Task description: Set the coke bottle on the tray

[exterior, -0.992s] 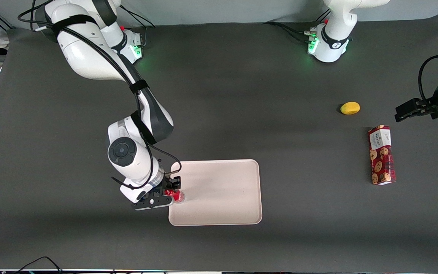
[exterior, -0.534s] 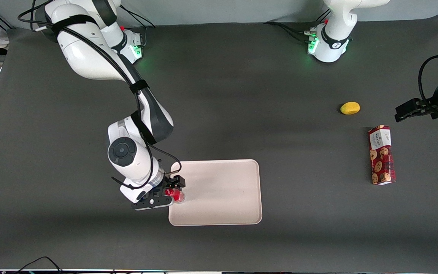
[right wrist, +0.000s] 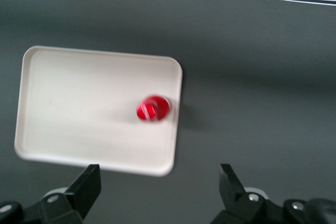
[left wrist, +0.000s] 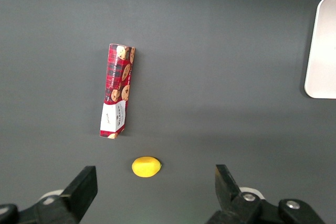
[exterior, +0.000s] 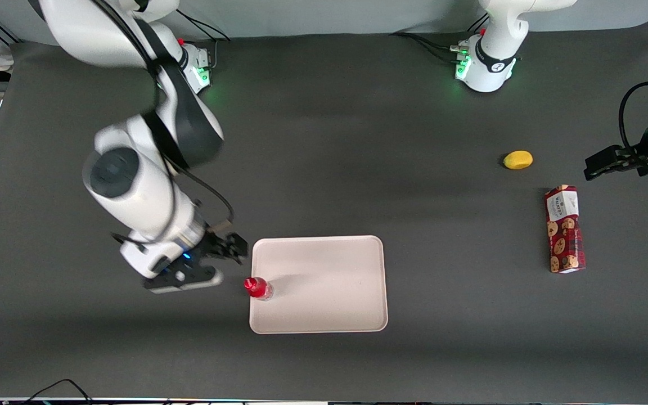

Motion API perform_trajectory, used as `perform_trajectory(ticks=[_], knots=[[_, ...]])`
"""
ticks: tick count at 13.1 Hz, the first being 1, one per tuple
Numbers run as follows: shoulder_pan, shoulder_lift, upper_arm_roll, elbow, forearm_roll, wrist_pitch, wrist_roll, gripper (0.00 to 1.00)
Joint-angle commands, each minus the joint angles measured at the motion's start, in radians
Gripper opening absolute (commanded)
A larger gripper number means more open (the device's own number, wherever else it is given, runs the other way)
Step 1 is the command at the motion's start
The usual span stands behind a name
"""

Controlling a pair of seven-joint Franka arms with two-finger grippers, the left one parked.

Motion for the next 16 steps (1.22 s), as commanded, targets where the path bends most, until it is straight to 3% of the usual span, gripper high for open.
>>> perform_trajectory(ticks=[1, 5, 6, 9, 12, 16], knots=[[-0.013, -0.23, -0.057, -0.156, -0.006, -0.119, -0.126, 1.0], [-0.059, -0.543, -0.121, -0.529, -0.005, -0.027, -0.142, 1.0], [-0.119, -0.551, -0.114, -0.542, -0.003, -0.025, -0.149, 1.0], [-0.31, -0.535, -0.101, -0.54, 0.089, -0.028, -0.235, 1.0], [-0.374, -0.512, -0.098, -0.504, 0.065, -0.033, -0.281, 1.0], [-0.384, -0.511, -0.101, -0.499, 0.049, -0.036, -0.281, 1.0]])
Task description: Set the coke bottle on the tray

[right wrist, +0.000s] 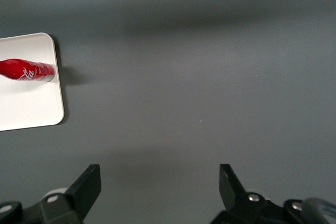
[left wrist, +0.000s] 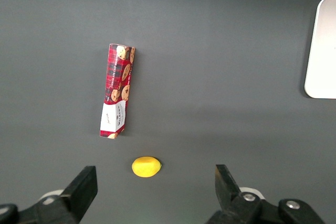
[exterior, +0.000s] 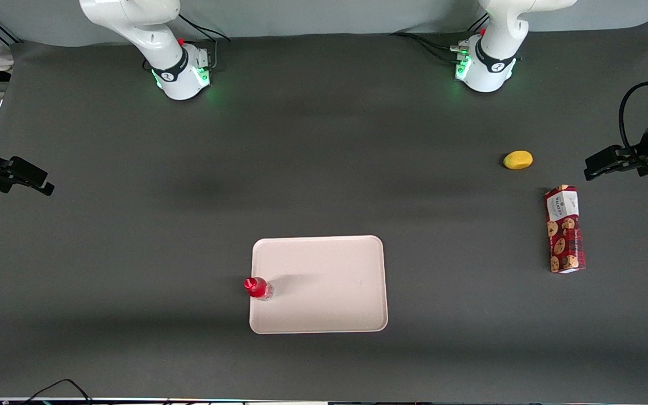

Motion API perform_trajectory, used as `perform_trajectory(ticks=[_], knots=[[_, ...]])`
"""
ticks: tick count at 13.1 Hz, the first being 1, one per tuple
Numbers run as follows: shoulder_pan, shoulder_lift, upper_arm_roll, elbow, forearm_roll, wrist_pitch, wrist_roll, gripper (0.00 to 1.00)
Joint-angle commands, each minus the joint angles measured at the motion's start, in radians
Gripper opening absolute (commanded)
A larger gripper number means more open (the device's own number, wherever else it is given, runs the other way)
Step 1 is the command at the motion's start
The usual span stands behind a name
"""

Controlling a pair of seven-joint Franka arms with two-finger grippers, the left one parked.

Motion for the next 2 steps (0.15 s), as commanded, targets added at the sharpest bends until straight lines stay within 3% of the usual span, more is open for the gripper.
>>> perform_trajectory(ticks=[1, 2], knots=[[-0.017, 0.007, 0.01, 0.024, -0.006, 0.002, -0.018, 1.0], [-0.017, 0.005, 0.008, 0.027, -0.01, -0.007, -0.016, 1.0]])
